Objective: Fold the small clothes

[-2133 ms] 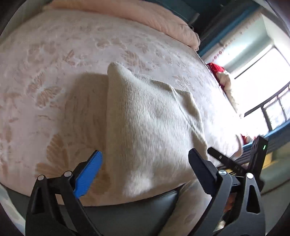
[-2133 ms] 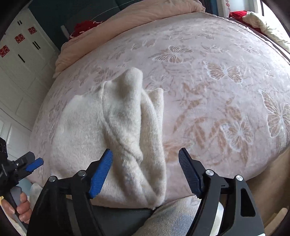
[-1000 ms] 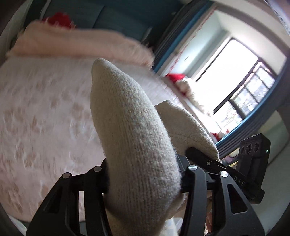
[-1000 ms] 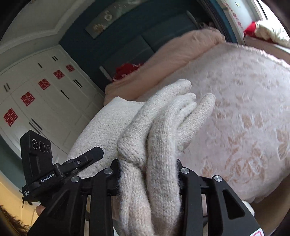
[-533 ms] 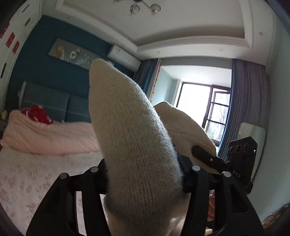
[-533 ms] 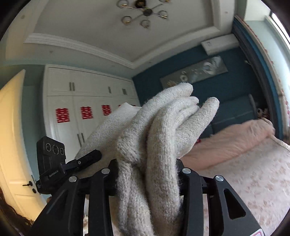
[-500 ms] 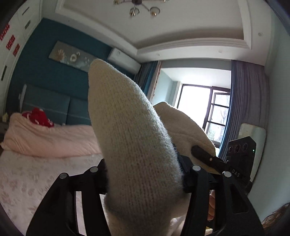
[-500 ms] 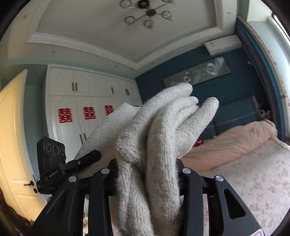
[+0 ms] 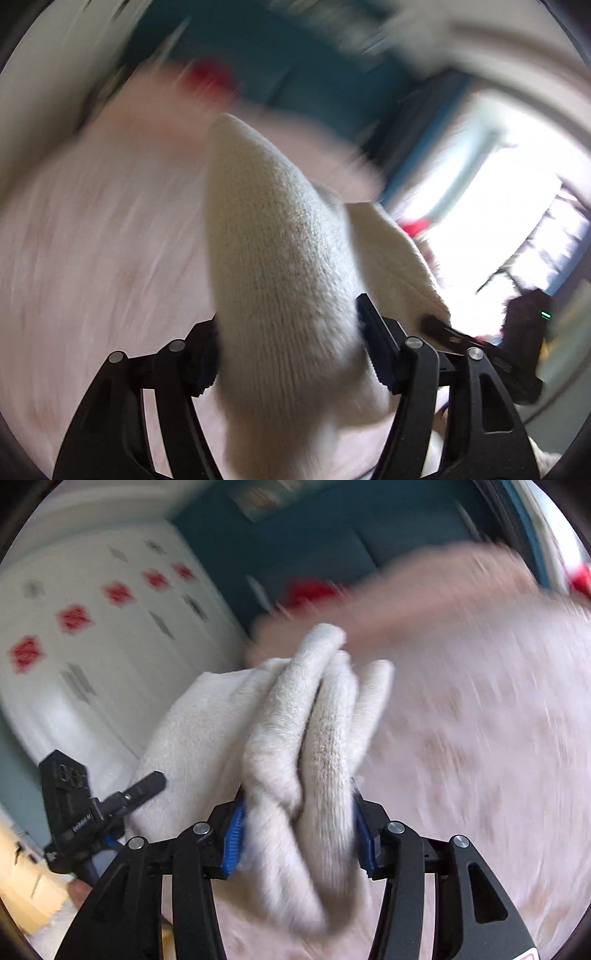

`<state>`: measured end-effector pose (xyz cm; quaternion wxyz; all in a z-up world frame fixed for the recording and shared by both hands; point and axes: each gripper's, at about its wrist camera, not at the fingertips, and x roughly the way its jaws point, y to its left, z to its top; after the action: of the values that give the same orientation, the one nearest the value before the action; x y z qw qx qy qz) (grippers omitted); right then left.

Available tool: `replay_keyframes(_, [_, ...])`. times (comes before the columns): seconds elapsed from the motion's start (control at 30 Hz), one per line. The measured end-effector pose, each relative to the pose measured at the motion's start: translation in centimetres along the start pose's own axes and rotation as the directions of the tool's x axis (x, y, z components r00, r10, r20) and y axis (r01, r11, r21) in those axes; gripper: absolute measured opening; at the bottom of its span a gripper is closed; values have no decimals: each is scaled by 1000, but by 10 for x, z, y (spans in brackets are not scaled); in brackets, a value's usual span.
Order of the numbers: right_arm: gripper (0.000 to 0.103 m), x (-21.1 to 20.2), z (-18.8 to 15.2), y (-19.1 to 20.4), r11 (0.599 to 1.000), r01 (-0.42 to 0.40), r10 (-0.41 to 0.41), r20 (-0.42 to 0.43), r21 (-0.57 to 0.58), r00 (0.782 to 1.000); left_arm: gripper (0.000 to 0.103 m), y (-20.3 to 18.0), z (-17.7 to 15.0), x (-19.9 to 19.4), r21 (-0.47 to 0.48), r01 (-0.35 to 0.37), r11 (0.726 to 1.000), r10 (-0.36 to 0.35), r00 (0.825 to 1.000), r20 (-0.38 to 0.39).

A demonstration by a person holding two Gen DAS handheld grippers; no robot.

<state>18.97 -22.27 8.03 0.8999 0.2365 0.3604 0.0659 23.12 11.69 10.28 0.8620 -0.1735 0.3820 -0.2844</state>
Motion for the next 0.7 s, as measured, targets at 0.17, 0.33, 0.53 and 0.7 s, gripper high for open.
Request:
replay_keyframes(0.17, [51,13,-45,-44,995,33,-23,-103,97,994,61,74,-69,22,-192,-35,981,18,996,-90])
replay_keyframes(0.33, [76,45,-42,-47,992,2,14,-132,122,991,83,76,-63,31,-227,-38,973,24,998,-63])
replay_keyframes(0.53, [54,118,-57,-70,962,-27,101,-264,270,959,64,108,-88,69,-360,-93,928,19,979,-204])
replay_keyframes(0.7, [28,77,-36,-38,983,-85,117,-196,165,974,32,107,-80,58,-372,-49,927,-30,979,-202])
